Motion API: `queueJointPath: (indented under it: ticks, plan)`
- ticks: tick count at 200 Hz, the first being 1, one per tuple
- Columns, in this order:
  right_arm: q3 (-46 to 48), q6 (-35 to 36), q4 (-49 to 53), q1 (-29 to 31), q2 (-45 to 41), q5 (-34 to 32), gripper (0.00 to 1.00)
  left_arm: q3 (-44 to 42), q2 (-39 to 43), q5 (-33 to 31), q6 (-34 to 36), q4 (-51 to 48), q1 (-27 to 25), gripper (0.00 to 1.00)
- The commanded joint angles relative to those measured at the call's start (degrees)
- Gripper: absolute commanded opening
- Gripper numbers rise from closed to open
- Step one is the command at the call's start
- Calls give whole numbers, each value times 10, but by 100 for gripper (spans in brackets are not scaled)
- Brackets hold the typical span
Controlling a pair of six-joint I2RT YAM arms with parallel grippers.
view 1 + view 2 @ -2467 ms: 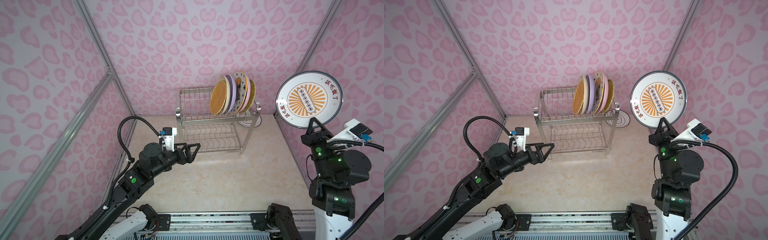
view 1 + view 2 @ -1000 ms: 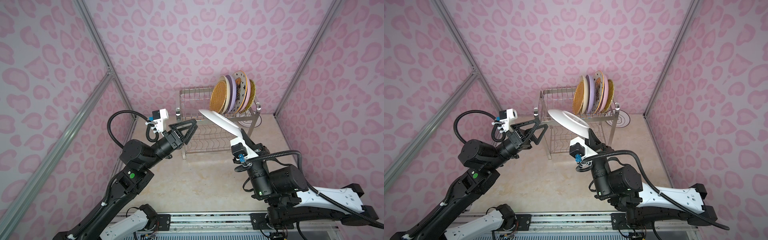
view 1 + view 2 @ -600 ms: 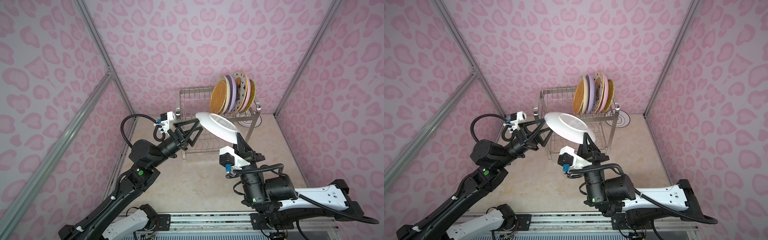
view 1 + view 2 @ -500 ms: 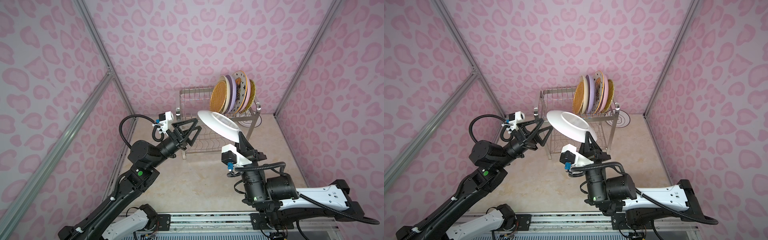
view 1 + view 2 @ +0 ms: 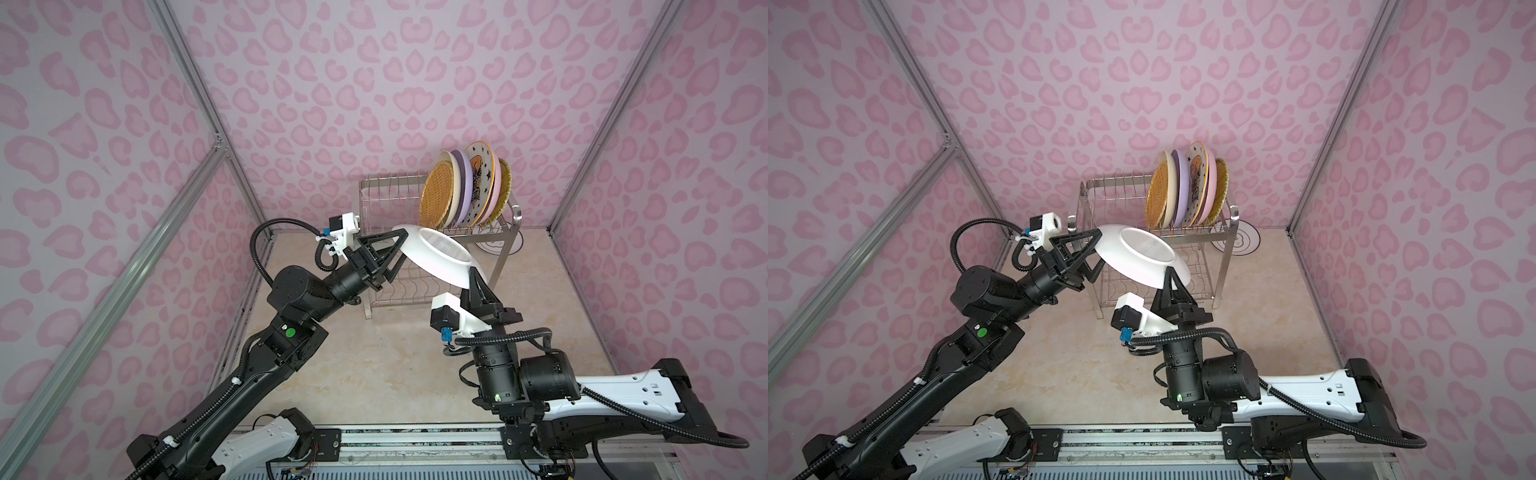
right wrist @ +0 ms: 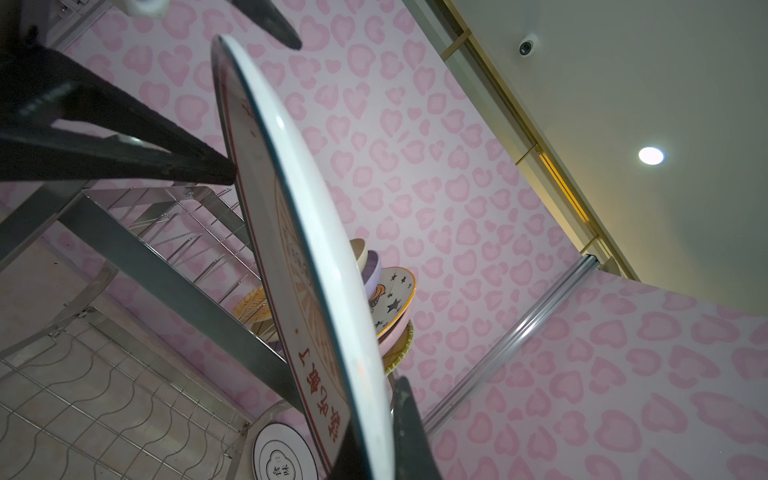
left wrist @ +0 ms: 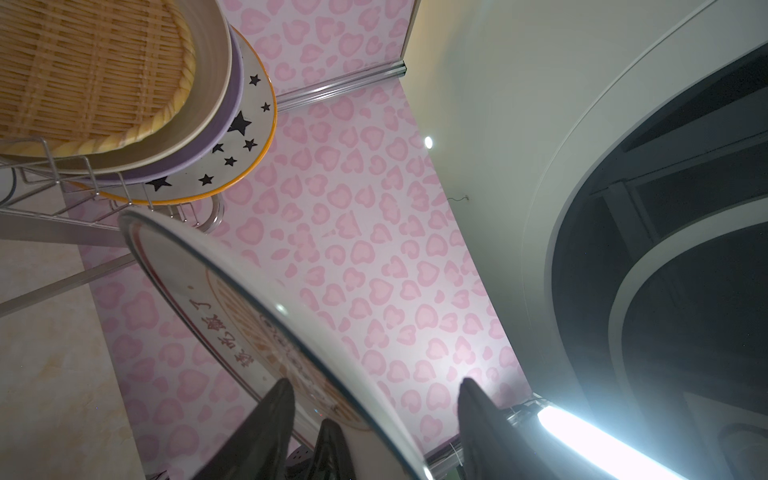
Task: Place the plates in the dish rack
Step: 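Grasp the plate rim with the left gripper while right gripper opens below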
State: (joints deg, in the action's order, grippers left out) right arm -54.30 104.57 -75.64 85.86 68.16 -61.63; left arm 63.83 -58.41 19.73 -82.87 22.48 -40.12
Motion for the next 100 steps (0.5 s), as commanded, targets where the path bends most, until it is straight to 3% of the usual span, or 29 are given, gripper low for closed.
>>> queueJointPath:
  ticks: [1, 43, 90, 100]
  plan:
    - [5, 25, -57, 0, 7, 24, 0, 10, 5, 0, -9, 3, 1, 59]
    - [15, 70, -114, 0, 31, 43, 0, 16, 9, -6, -17, -39, 0, 42]
    - [23, 95, -137, 3, 39, 52, 0, 15, 12, -13, -26, -77, 0, 37]
    - [23, 94, -136, 3, 38, 51, 0, 14, 15, -16, -26, -85, 1, 30]
